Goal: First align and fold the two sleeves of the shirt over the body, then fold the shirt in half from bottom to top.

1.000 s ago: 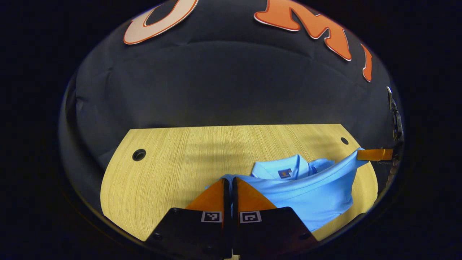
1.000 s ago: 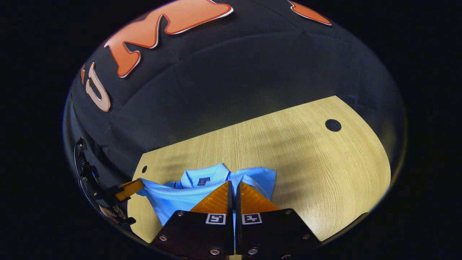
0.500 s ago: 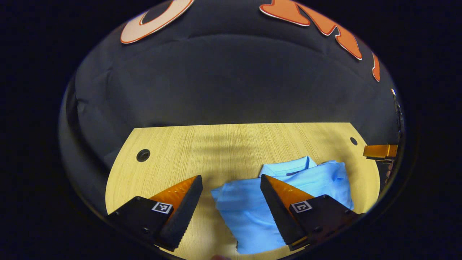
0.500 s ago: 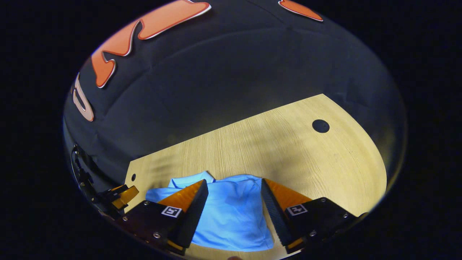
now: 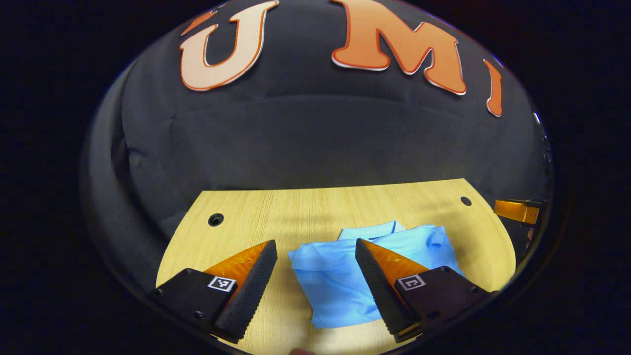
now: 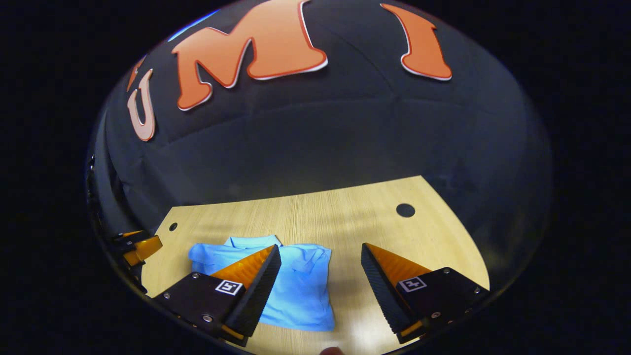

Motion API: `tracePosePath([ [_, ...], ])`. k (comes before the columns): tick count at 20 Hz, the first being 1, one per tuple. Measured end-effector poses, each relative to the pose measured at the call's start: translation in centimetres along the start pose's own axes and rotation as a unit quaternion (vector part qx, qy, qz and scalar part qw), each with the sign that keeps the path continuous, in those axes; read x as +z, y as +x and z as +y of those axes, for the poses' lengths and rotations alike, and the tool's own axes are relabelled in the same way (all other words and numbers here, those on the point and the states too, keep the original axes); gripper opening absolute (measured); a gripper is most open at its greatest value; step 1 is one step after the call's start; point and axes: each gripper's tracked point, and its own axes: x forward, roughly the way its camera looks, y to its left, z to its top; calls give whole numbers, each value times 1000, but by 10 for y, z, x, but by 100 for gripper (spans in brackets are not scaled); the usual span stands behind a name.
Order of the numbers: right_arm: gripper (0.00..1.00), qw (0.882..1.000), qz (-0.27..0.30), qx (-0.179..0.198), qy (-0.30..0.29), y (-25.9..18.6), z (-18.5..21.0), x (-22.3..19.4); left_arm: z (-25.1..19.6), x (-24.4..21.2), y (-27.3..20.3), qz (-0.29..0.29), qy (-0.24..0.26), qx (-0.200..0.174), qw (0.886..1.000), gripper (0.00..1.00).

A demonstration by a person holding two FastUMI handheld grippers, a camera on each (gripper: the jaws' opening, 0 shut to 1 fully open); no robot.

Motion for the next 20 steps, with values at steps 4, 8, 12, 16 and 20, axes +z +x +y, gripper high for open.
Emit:
tracePosePath([
  [4,99,998,-67,-3,-14,-44,-3,26,-15,34,-51,-67,15,4,998,100],
  [8,99,991,-132,-1,-18,-97,-4,49,-27,68,-105,-150,28,-3,988,100],
  [12,98,984,-177,23,-6,-149,4,59,-46,81,-155,-187,36,-11,982,100],
  [16,98,978,-206,26,-27,-185,12,55,-59,79,-201,-225,37,-13,974,100],
  [20,98,970,-238,31,-39,-218,13,47,-74,68,-240,-256,53,-12,965,100],
])
